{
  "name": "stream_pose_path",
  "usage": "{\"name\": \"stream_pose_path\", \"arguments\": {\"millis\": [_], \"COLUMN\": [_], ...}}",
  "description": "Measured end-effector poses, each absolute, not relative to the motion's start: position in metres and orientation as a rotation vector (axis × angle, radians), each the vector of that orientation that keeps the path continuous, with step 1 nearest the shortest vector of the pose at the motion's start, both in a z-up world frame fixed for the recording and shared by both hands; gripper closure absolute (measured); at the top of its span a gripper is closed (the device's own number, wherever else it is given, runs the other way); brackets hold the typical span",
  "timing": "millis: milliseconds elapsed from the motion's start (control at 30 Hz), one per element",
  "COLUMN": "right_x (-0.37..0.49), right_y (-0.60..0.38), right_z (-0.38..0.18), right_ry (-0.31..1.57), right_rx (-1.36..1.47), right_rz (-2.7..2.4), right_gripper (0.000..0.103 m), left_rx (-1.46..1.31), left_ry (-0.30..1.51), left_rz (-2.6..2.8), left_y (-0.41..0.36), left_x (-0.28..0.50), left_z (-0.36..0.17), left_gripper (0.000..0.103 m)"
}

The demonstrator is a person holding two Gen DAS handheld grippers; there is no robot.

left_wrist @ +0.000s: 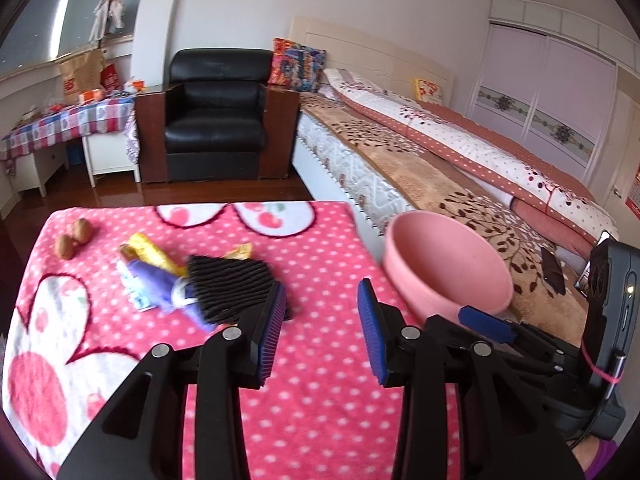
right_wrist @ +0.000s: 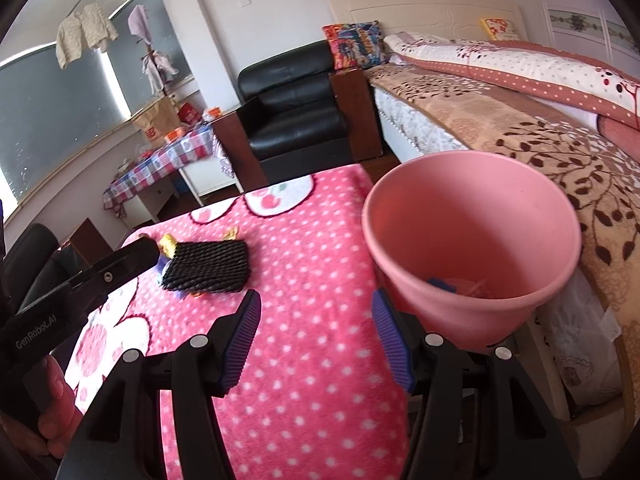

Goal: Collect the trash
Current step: 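Move both tools back over the blanket toward the black mesh pad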

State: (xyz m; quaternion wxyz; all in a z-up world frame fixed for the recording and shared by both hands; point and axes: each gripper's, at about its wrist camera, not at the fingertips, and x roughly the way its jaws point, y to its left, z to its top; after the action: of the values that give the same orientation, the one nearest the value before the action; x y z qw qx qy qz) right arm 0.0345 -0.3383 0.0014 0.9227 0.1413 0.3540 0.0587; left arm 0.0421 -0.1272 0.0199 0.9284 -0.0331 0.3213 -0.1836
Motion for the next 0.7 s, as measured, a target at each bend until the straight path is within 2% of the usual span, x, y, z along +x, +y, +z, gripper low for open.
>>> {"name": "stream_pose_path", "arguments": {"millis": [367, 700], "right_x": [0.05, 0.075], "right_y": [-0.288, -0.235], "right_z": [-0.002, -0.01], "right_ry": [0.771, 0.821], "right_rx": [0.22, 0.098], "right_rz": [0.241, 0.359], "right_gripper": [0.046, 0.046], "left_rx": [-0.144, -0.191], "left_ry": [0.706, 0.713], "left_rz": [-0.223, -0.17], "left_y": [-0.053, -0.024], "left_x": [0.04, 0.047], "left_z": [0.0, -0.005], "left_gripper": [0.065, 0.065]}}
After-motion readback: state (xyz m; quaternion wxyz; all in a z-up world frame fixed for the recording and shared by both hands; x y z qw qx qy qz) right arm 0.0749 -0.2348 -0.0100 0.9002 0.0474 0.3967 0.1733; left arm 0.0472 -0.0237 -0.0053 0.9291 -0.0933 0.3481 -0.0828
